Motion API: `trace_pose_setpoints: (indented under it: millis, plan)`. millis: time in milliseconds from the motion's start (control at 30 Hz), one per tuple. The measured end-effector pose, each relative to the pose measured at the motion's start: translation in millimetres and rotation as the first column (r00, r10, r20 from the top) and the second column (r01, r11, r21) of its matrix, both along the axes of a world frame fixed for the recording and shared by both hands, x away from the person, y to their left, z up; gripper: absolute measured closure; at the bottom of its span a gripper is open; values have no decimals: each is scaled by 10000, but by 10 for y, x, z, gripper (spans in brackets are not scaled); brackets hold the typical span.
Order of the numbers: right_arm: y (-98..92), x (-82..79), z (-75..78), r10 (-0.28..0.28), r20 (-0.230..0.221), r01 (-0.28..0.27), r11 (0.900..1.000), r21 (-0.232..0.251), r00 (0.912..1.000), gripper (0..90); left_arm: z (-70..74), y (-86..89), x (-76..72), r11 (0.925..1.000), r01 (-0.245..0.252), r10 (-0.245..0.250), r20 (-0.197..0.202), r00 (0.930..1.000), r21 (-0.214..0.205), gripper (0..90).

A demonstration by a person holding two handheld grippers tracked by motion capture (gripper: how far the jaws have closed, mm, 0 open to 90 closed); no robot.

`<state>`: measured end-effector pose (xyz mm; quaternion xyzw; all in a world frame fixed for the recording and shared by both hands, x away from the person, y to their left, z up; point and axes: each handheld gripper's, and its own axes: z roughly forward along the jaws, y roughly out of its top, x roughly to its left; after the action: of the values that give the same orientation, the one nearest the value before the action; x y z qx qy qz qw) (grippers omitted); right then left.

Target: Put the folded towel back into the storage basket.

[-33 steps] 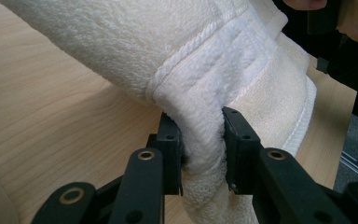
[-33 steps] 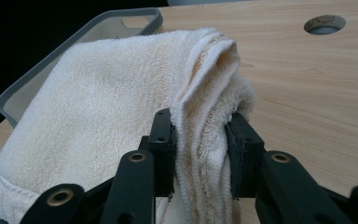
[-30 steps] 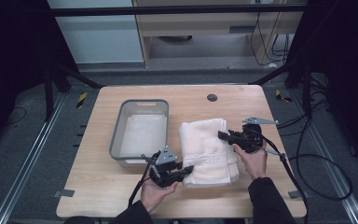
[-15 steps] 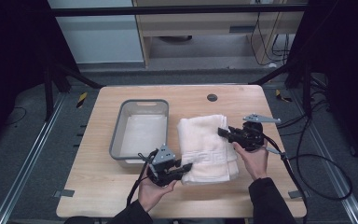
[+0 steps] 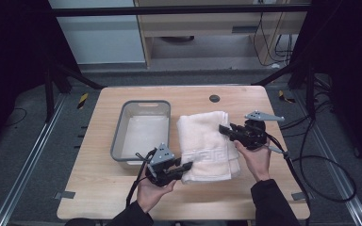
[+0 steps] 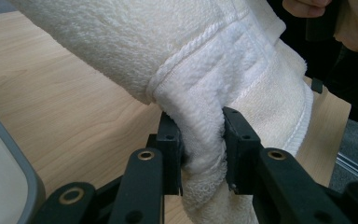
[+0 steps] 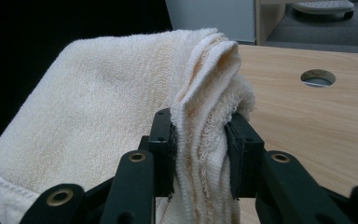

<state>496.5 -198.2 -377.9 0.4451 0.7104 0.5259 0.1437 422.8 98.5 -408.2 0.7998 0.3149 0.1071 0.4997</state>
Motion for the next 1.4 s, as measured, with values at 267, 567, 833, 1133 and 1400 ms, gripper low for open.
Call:
trace_pose_setpoints:
  millis: [267,567,833,1133,1400]
  plan:
    - [65,13,79,-65,148,66,10000,-61,9999,674,78,69,15,9998,-98,100,93,9999,-156,705]
    - [183,59,193,-98,355,100,9999,-66,9993,676,170,162,28,9990,-349,357,292,9989,-287,704]
    - [335,116,320,-102,482,110,9998,-156,9988,676,277,276,52,9977,-544,557,346,9978,-395,704]
    - [486,172,447,-92,641,107,9997,-235,9979,677,380,402,80,9958,-776,798,464,9957,-479,704]
    - [654,242,537,-100,775,125,9994,-326,9969,677,439,560,141,9910,-1151,1182,439,9920,-679,704]
